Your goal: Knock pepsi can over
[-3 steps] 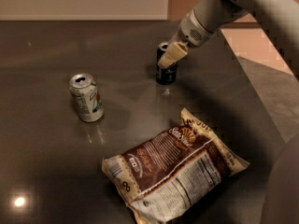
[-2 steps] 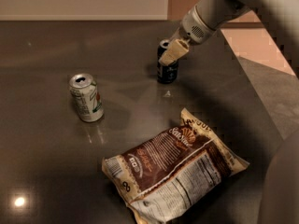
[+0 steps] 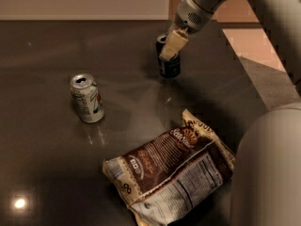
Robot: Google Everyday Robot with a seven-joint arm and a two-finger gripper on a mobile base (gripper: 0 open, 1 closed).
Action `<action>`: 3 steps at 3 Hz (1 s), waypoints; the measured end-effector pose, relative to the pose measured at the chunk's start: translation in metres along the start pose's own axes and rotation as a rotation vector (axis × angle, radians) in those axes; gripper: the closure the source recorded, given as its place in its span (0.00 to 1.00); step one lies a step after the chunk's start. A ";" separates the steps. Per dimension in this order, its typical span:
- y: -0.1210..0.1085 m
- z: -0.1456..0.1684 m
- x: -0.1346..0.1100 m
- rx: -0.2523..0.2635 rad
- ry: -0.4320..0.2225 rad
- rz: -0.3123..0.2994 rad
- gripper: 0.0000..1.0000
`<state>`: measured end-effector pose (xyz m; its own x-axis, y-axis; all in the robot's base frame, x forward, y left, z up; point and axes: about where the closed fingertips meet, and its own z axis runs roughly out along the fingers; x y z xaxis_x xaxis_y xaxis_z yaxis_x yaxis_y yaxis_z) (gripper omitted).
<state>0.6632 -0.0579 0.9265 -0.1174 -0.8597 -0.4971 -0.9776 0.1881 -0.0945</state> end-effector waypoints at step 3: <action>0.005 0.001 0.002 0.021 0.388 -0.202 0.82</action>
Offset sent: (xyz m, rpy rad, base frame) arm -0.0224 -0.0142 0.0084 -0.5147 0.0080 0.1559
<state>0.6580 -0.0584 0.9237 0.0152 -0.9942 -0.1061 -0.9843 0.0037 -0.1763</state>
